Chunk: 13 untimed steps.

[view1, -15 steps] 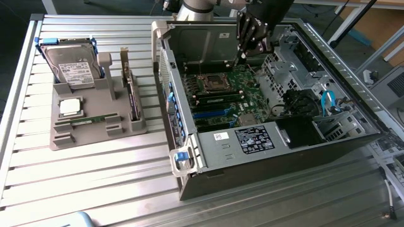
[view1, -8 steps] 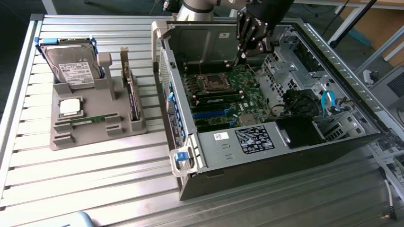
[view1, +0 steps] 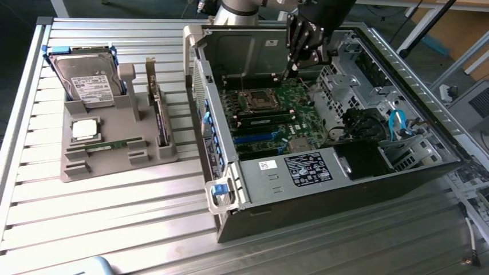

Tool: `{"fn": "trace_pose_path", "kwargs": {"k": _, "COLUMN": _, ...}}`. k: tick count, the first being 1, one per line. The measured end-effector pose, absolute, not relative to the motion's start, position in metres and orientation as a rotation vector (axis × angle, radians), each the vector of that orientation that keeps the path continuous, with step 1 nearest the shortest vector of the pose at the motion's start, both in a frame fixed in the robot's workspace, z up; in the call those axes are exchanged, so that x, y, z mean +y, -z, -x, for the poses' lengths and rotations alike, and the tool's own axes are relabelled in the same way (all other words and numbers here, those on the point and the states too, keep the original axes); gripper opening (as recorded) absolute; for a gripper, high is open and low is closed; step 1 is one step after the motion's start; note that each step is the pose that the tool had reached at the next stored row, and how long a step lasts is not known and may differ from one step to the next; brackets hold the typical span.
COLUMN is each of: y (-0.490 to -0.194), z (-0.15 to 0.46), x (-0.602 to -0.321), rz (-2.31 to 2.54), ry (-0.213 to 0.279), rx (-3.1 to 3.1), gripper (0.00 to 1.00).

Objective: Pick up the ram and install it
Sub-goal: 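Press down the ram until it locks into place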

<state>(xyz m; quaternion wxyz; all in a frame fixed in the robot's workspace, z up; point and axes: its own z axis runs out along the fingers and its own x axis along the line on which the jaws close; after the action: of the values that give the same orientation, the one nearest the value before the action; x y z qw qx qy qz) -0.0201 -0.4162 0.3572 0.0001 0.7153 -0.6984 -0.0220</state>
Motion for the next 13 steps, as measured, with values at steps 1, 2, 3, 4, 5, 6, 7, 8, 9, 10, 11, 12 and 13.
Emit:
{"fn": "trace_pose_path", "kwargs": {"k": 1, "y": -0.3572, "z": 0.0201, "x": -0.4162, "rz": -2.241, "ry": 0.069, "rx": -2.201, "gripper": 0.11}}
{"fn": "trace_pose_path", "kwargs": {"k": 2, "y": -0.3572, "z": 0.0201, "x": -0.4162, "rz": -2.227, "ry": 0.069, "rx": -2.215, "gripper": 0.11}}
{"fn": "trace_pose_path", "kwargs": {"k": 3, "y": -0.3573, "z": 0.0200, "x": -0.4162, "rz": -2.212, "ry": 0.069, "rx": -2.230, "gripper": 0.11}}
{"fn": "trace_pose_path", "kwargs": {"k": 4, "y": -0.3573, "z": 0.0201, "x": -0.4162, "rz": -2.198, "ry": 0.069, "rx": -2.244, "gripper": 0.11}}
{"fn": "trace_pose_path", "kwargs": {"k": 5, "y": -0.3572, "z": 0.0201, "x": -0.4162, "rz": -2.184, "ry": 0.069, "rx": -2.258, "gripper": 0.11}}
{"fn": "trace_pose_path", "kwargs": {"k": 6, "y": -0.3572, "z": 0.0201, "x": -0.4162, "rz": -2.169, "ry": 0.069, "rx": -2.274, "gripper": 0.11}}
{"fn": "trace_pose_path", "kwargs": {"k": 7, "y": -0.3573, "z": 0.0201, "x": -0.4162, "rz": -2.154, "ry": 0.069, "rx": -2.289, "gripper": 0.11}}
{"fn": "trace_pose_path", "kwargs": {"k": 8, "y": -0.3572, "z": 0.0201, "x": -0.4162, "rz": -2.132, "ry": 0.069, "rx": -2.309, "gripper": 0.11}}
{"fn": "trace_pose_path", "kwargs": {"k": 9, "y": -0.3572, "z": 0.0201, "x": -0.4162, "rz": -2.118, "ry": 0.069, "rx": -2.323, "gripper": 0.11}}
{"fn": "trace_pose_path", "kwargs": {"k": 10, "y": -0.3572, "z": 0.0201, "x": -0.4162, "rz": -2.099, "ry": 0.069, "rx": -2.340, "gripper": 0.11}}
{"fn": "trace_pose_path", "kwargs": {"k": 11, "y": -0.3572, "z": 0.0201, "x": -0.4162, "rz": -2.082, "ry": 0.069, "rx": -2.356, "gripper": 0.11}}
{"fn": "trace_pose_path", "kwargs": {"k": 12, "y": -0.3572, "z": 0.0201, "x": -0.4162, "rz": -2.069, "ry": 0.069, "rx": -2.368, "gripper": 0.11}}
{"fn": "trace_pose_path", "kwargs": {"k": 13, "y": -0.3572, "z": 0.0201, "x": -0.4162, "rz": -2.051, "ry": 0.069, "rx": -2.384, "gripper": 0.11}}
